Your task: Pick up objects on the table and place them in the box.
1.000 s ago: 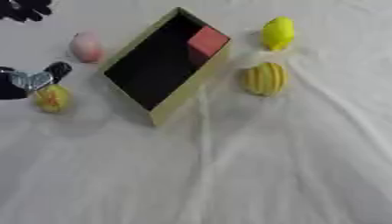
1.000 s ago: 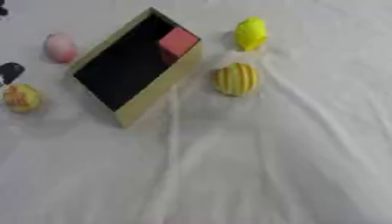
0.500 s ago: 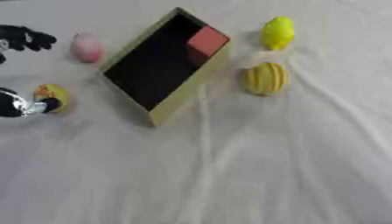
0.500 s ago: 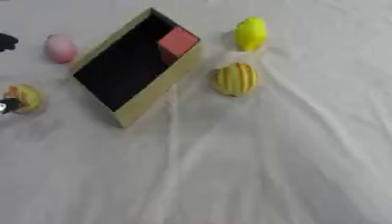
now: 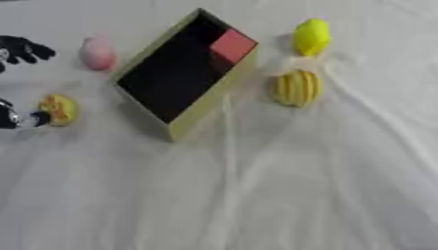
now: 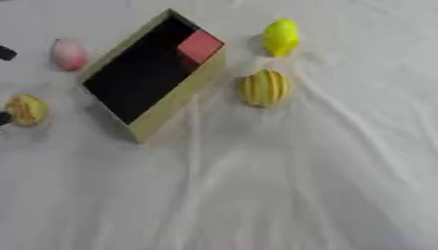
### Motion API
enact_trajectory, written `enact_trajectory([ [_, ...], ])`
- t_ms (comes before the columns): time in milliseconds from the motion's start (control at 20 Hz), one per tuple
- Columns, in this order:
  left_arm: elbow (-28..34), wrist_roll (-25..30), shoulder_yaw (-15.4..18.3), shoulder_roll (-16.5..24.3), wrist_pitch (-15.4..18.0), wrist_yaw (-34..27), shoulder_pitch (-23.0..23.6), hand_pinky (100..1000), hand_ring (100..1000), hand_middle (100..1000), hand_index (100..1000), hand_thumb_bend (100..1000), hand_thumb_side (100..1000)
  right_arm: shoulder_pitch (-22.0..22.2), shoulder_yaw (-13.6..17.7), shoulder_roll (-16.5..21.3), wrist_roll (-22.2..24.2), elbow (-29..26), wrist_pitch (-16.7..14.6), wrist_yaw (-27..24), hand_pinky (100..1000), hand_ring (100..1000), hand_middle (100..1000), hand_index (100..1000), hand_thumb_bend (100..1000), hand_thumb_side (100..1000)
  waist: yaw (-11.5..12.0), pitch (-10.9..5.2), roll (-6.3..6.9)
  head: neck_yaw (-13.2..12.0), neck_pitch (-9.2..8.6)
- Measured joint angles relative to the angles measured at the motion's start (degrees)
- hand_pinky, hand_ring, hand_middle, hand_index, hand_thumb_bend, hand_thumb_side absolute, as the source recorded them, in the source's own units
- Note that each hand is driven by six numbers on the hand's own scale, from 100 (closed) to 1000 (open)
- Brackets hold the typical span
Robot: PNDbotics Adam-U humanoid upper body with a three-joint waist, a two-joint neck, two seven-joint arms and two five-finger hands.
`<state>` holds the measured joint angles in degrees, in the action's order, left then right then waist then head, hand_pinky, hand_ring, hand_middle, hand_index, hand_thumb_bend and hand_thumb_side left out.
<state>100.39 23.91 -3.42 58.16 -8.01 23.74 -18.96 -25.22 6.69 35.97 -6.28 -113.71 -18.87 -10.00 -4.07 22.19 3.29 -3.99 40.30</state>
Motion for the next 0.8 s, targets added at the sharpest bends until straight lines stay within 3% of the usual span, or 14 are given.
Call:
enact_trajectory([
  [800,-10.31,2.97,-4.04,-2.59,2.11,3.36,-5.8,787,786,756,879,625,100,0.06,-0.22,-0.51,0.93,0.0,0.48,-0.32,885,826,691,852,100,689,-0.76,0.0,0.0,-1.03,0.0],
])
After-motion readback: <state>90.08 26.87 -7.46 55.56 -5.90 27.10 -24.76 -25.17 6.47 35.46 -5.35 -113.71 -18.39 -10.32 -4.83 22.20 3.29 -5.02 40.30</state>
